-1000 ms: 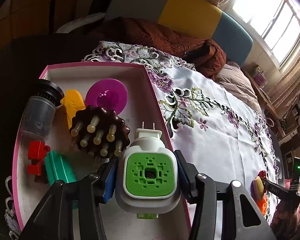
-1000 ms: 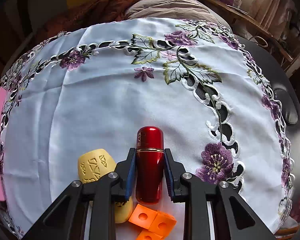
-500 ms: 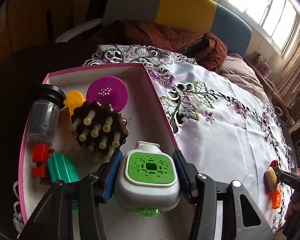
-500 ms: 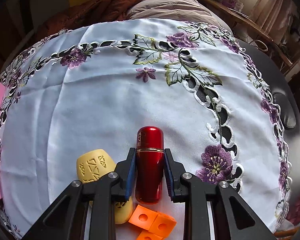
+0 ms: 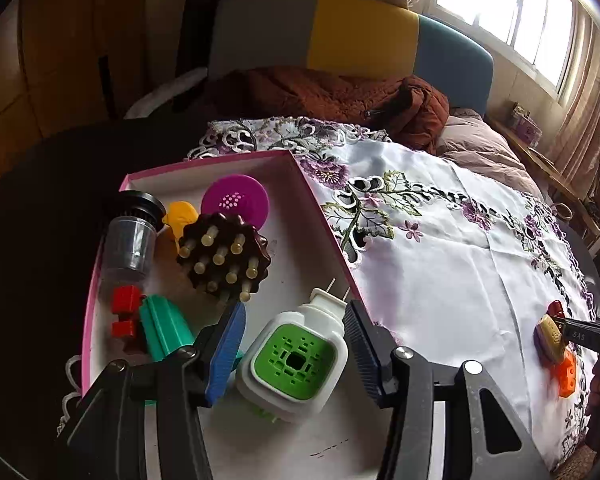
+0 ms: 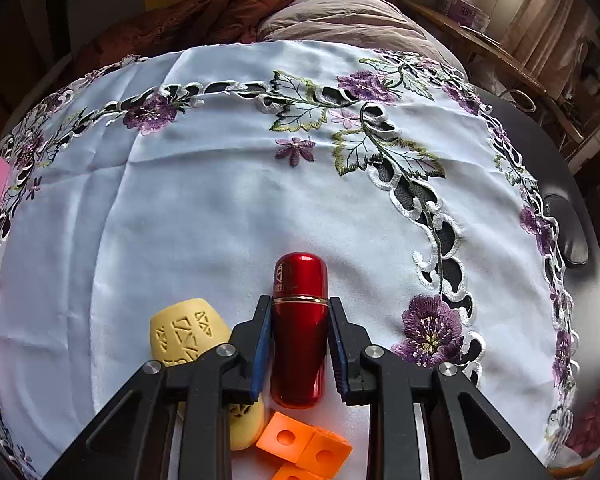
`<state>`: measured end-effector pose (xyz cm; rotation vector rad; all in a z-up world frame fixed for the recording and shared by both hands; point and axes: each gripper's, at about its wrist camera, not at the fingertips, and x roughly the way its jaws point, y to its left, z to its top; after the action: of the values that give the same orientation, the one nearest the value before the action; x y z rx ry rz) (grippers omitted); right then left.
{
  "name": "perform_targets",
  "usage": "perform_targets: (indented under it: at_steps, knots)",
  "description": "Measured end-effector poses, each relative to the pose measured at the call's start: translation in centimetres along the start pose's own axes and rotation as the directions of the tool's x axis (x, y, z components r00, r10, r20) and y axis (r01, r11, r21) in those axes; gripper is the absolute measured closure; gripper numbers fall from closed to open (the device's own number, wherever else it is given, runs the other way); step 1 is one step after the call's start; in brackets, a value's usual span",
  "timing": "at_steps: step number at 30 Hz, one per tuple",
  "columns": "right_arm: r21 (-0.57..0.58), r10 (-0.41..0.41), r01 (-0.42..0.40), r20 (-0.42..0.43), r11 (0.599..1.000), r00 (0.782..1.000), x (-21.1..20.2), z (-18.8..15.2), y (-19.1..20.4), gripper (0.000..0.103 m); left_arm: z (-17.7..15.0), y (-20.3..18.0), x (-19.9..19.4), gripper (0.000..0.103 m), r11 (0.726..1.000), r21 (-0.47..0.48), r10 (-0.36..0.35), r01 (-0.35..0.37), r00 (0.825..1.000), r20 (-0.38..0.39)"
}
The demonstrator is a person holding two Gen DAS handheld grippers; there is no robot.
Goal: Organize rigid objects
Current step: 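Carry the plug device into the pink box and open the left tool while the right tool holds the cylinder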
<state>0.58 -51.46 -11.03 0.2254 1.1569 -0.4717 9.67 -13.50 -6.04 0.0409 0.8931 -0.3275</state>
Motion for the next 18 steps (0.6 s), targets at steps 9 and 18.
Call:
perform_targets:
  at_steps: [9,18]
  knots:
    - [-0.025,-0.021,0.022,0.016,0.999,1.000,0.0,-0.1,0.3,0.076,-0.7,0.3,-4.6,0.051,1.000,0.015,0.009,-0.010,0.997,0.071]
    - [-0.030,-0.040,0.041,0.033,0.999,0.999,-0.2,-0.3,0.5,0.076,-1.6,1.8,-7.3,0.051,1.000,0.003,0.027,-0.027,0.994,0.103]
